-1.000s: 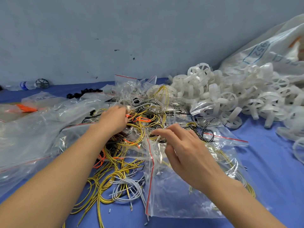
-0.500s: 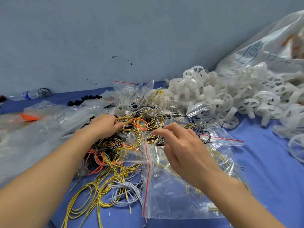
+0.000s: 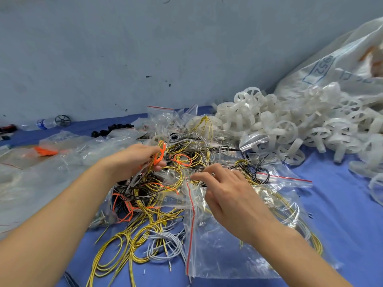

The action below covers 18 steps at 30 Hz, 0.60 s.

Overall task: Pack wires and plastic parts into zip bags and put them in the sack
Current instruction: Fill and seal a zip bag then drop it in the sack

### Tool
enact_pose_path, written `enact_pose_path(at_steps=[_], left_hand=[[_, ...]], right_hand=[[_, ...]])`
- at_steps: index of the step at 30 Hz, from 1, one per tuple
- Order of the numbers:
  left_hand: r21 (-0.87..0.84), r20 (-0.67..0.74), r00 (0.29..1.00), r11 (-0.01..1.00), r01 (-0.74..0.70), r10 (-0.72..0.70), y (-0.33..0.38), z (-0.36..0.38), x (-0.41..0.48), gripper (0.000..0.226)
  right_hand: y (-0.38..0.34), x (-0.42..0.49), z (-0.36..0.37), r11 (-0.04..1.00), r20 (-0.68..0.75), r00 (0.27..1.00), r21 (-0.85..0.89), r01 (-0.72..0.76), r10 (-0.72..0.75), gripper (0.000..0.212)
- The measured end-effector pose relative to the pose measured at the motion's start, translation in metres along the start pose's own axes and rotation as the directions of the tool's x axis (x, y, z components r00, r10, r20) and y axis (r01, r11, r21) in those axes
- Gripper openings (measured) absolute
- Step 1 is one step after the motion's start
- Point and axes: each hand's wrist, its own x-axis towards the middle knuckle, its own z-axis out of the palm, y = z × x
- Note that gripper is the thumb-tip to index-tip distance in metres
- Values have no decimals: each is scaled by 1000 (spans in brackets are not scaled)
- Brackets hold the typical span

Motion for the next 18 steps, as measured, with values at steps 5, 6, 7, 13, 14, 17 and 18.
enact_pose_path(at_steps=[5,6,7,13,14,17,18], left_hand=[[414,-117,970,898,-147,213,-11,4,2,43],[424,-116,961,888,-179,250,-11,6,0,47],[464,-116,945,858,-222,307,-13,8,-3,49],[875,-215,676,447,-187,705,-17,14,-24,27],[818,-249,655,518,-252,713,-16,15,-28,26],[574,-356,602,676,-463,715,-9,18,-44,19],[492,-382,604,708,-507,699,-8,20,-52,14]], right_hand=[[0,0,0,1000,-6,1000,3,-6,6,39],[0,0,0,1000,-2,1000,5,-5,5,38],[-1,0,0,1000,4,1000,7,-4,4,38],[-4,-2,-1,1000,64,998,2,18,-18,41],[-5,-3,-1,999,88,995,2,38,-38,45],[-9,-5,5,995,174,980,4,102,-101,56],[-10,-6,7,993,183,976,-1,116,-114,54]])
